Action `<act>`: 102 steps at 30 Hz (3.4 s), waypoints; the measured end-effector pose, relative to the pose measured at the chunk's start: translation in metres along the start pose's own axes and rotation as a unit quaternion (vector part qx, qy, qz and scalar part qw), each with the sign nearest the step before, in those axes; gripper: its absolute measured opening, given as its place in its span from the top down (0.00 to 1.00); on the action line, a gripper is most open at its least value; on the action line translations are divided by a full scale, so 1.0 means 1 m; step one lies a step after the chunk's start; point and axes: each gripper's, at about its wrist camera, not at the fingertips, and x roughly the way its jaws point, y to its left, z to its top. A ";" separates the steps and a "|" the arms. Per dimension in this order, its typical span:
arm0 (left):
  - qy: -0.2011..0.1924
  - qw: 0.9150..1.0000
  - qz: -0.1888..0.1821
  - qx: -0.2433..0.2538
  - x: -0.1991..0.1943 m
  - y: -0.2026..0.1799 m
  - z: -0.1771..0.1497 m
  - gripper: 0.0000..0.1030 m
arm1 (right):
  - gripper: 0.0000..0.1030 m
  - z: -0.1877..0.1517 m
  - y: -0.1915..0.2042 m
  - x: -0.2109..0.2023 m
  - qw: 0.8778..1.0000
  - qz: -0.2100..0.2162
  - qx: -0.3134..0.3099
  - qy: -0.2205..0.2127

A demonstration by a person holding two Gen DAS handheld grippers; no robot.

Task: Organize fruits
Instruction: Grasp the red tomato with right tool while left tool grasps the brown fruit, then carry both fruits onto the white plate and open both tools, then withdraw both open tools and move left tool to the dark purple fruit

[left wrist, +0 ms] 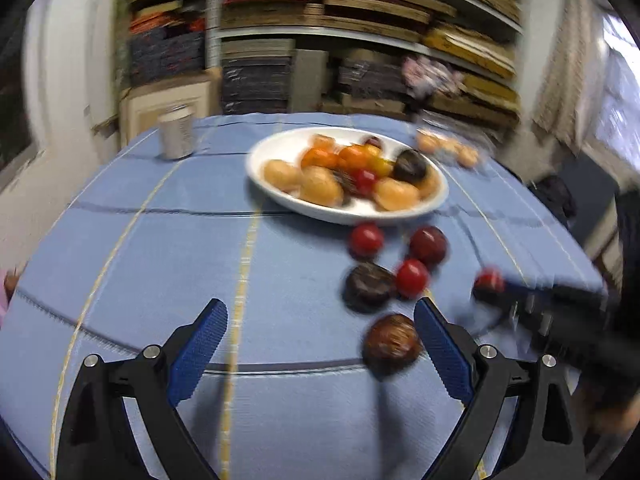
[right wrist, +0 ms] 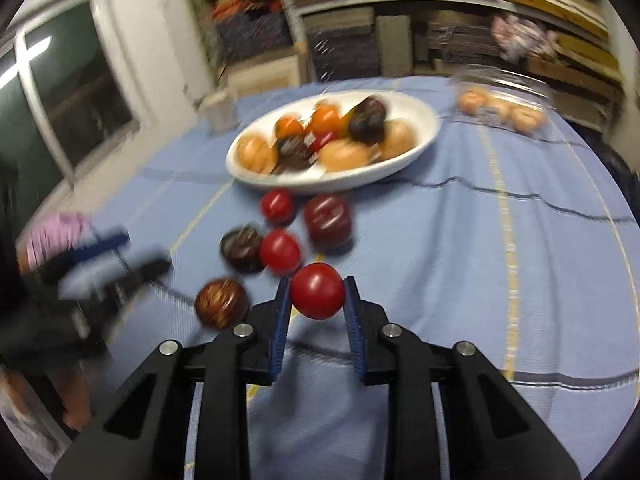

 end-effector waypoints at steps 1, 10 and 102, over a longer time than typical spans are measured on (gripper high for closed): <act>0.000 1.000 -0.001 0.022 0.001 -0.010 -0.002 0.08 | 0.75 0.001 -0.005 -0.004 1.000 0.002 0.011 -0.006; 0.030 0.997 0.000 0.076 0.029 -0.035 -0.009 0.11 | 0.75 0.005 -0.010 -0.014 0.999 0.011 0.025 -0.016; -0.025 0.992 0.113 0.055 0.037 -0.009 0.021 0.08 | 0.08 0.026 -0.067 -0.020 0.978 0.063 0.190 -0.058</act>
